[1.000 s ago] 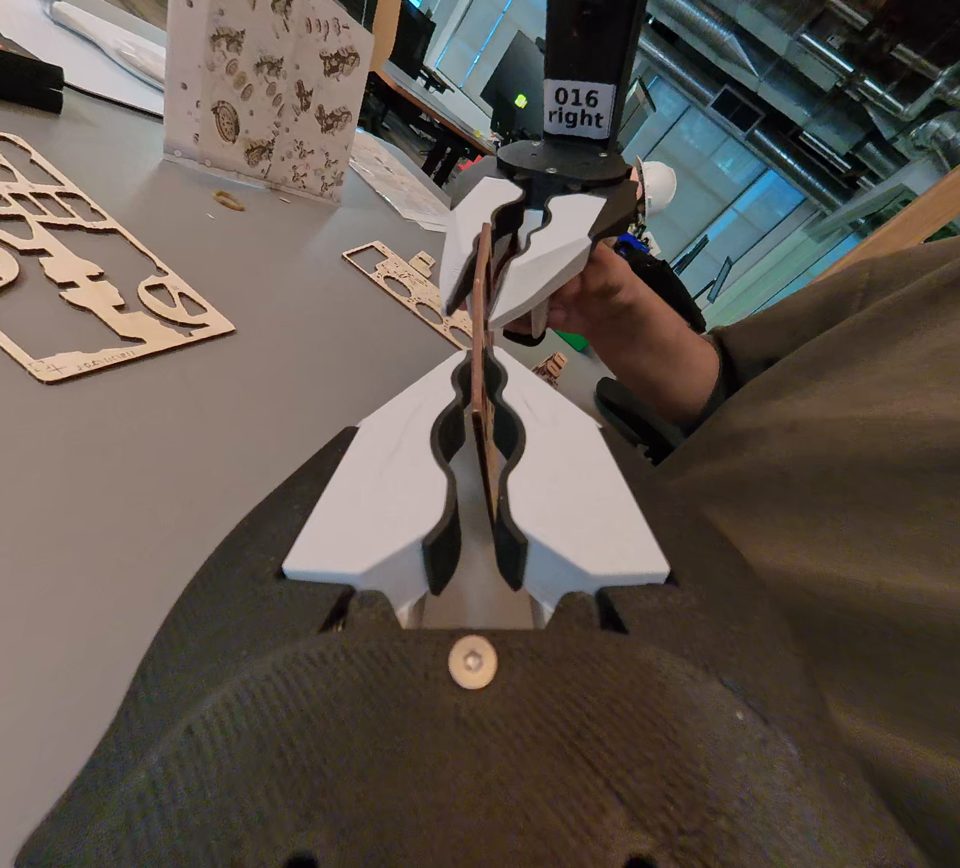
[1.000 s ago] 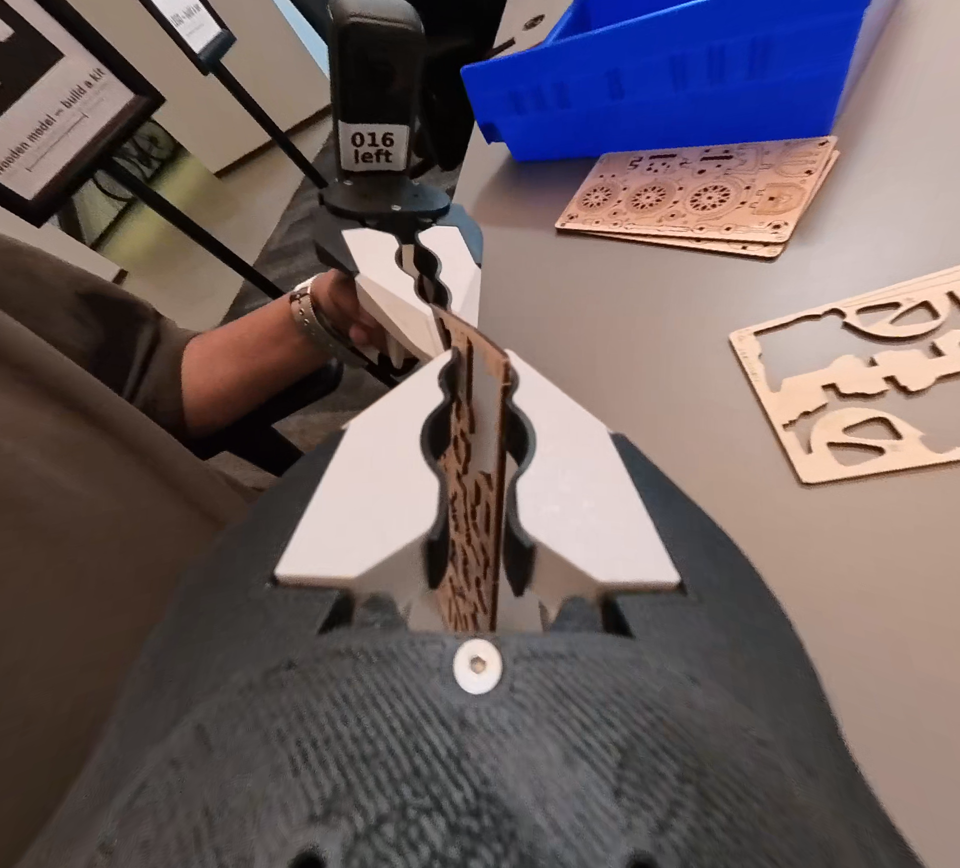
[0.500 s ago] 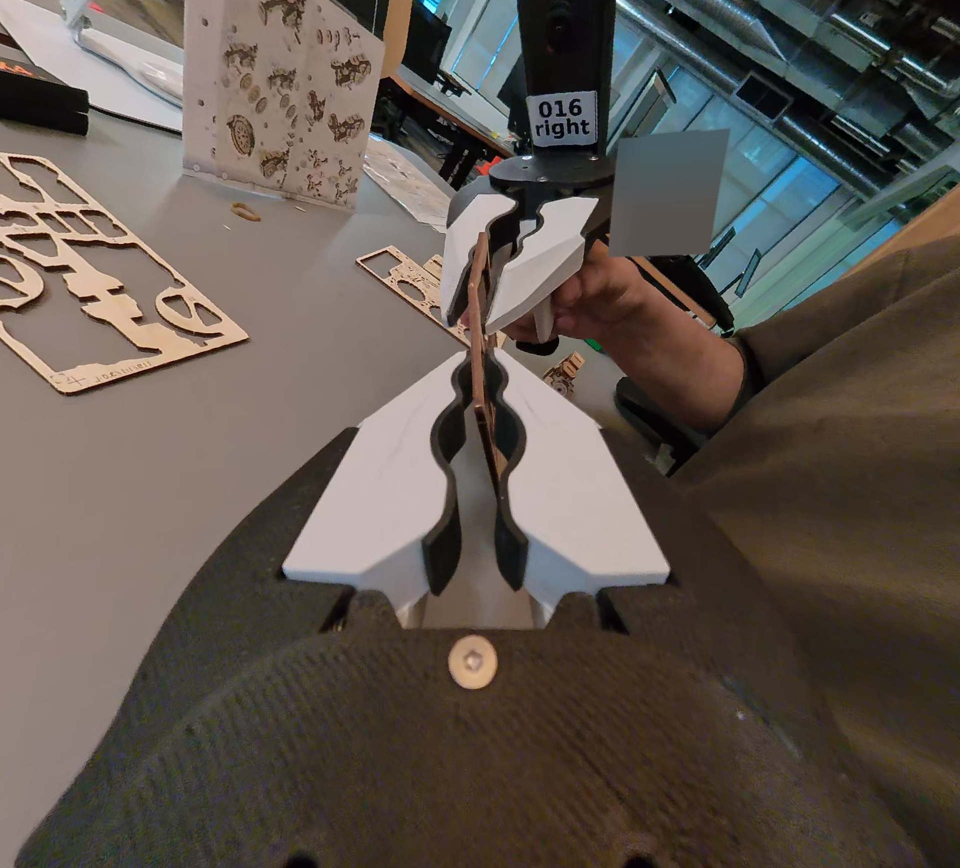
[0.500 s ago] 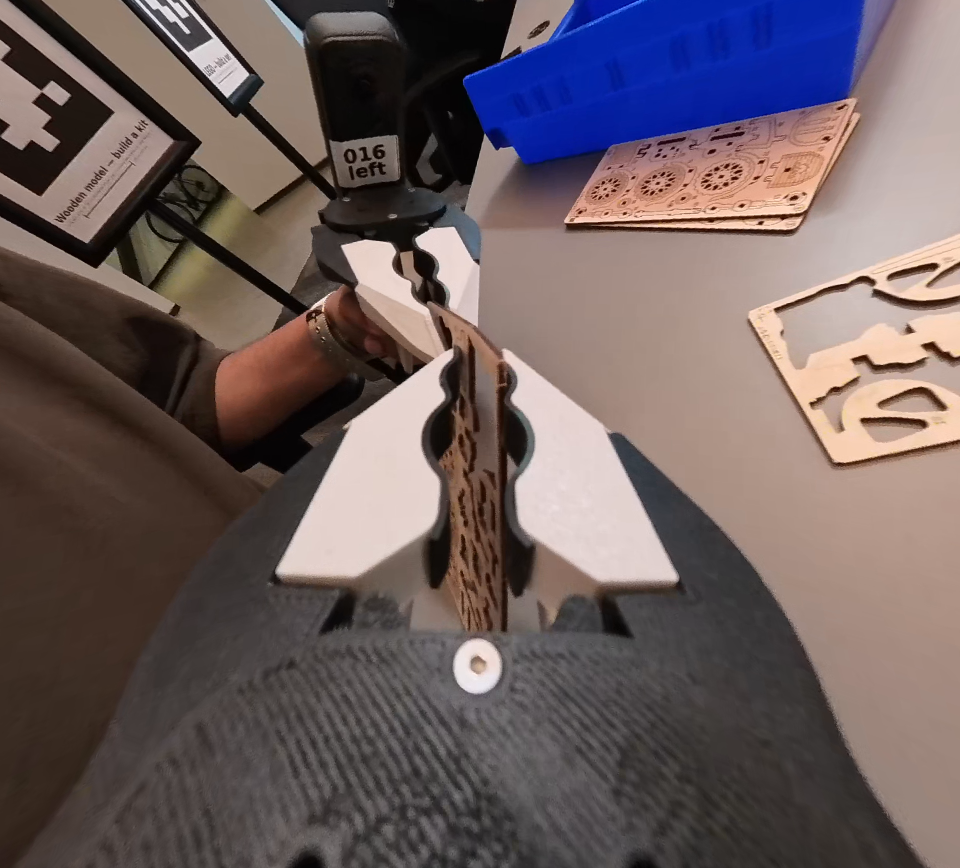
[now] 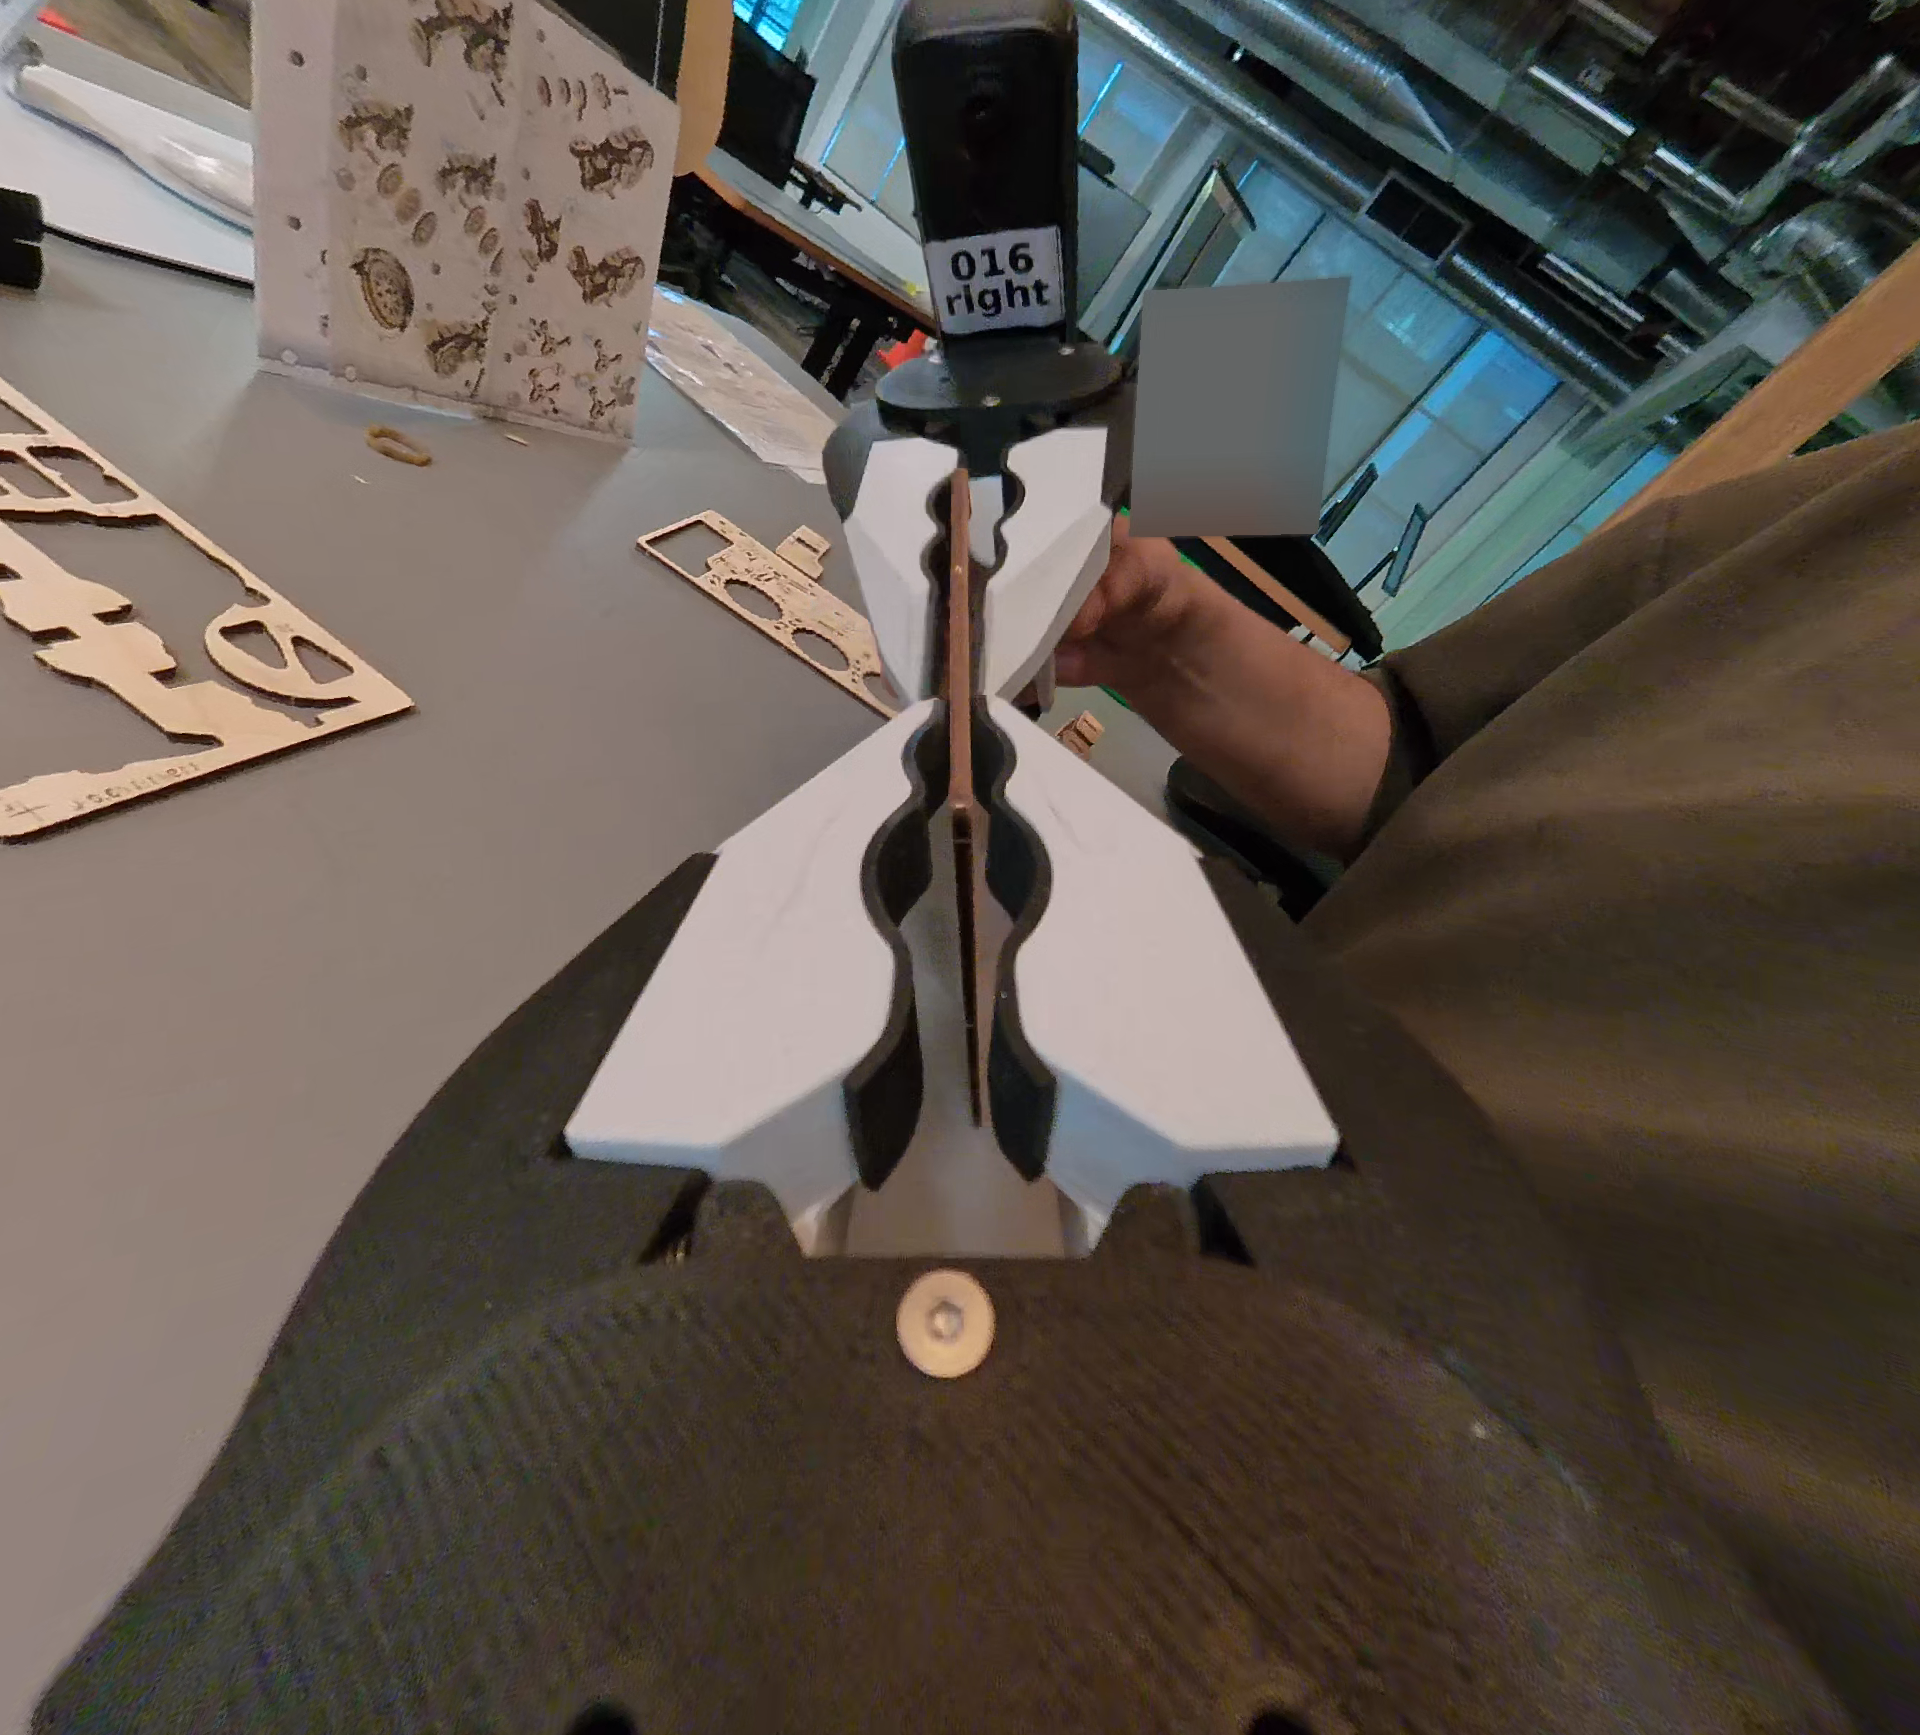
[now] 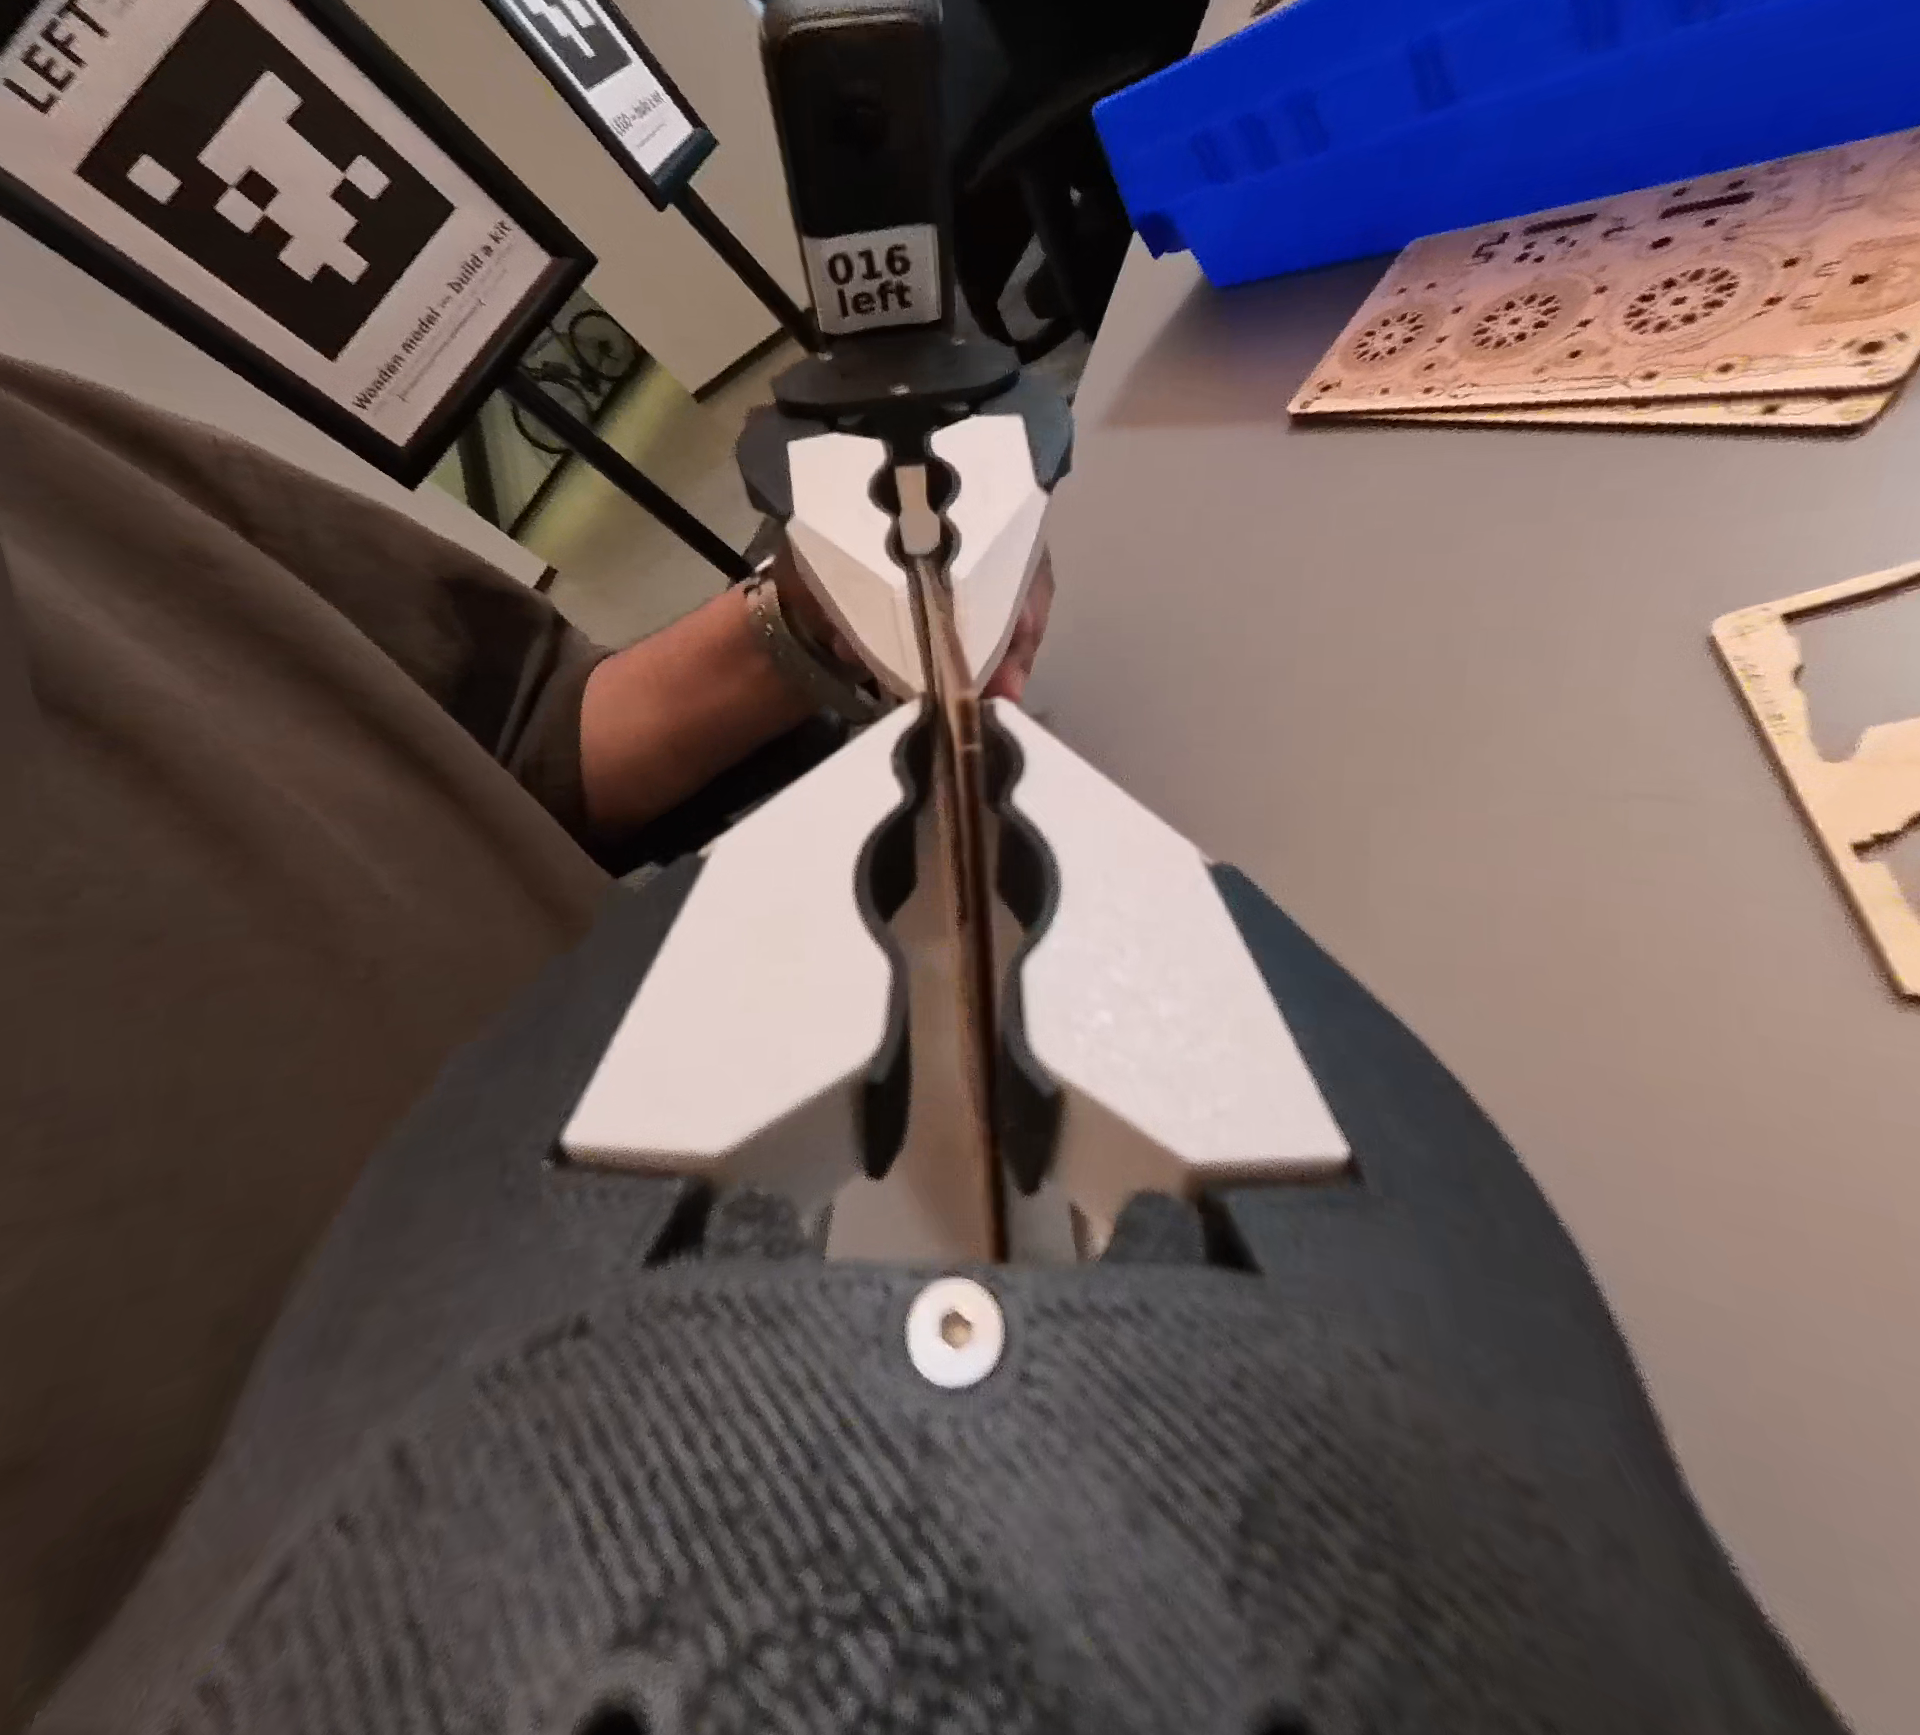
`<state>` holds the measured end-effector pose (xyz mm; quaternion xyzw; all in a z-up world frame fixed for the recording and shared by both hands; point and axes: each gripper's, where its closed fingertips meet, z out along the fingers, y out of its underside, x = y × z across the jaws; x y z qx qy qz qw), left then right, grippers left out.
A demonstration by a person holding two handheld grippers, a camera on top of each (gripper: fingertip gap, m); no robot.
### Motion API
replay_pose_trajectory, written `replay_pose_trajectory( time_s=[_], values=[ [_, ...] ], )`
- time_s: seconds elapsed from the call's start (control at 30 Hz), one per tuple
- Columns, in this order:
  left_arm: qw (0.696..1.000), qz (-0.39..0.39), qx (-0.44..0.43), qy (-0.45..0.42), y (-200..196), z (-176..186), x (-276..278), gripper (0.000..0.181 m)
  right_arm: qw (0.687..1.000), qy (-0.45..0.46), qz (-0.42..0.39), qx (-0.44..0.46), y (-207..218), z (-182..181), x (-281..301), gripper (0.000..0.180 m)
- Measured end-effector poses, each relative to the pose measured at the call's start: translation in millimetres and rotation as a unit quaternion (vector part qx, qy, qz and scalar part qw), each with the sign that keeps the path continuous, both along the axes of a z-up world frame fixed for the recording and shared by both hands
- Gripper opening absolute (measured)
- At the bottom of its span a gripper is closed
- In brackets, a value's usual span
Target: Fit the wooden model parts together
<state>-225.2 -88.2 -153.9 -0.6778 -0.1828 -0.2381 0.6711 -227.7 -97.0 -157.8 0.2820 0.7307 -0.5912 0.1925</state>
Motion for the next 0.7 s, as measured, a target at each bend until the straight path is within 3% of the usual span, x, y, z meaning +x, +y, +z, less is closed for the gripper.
replay_pose_trajectory(
  time_s=[0.13,0.23,0.7],
  values=[
    [1.0,0.001,0.015,-0.009,-2.0,4.7,-1.5,0.0,0.999,0.049,-0.012,-0.003,-2.7,5.6,-0.1,0.001],
    [1.0,-0.001,0.006,-0.005,-1.4,2.0,-0.7,0.0,0.999,0.047,-0.02,-0.012,-2.5,10.6,-3.4,0.008],
    [0.999,0.027,-0.038,0.026,5.4,-7.8,-2.5,0.002,0.994,0.083,-0.059,0.038,4.7,-0.3,-10.5,0.0]
  ],
)
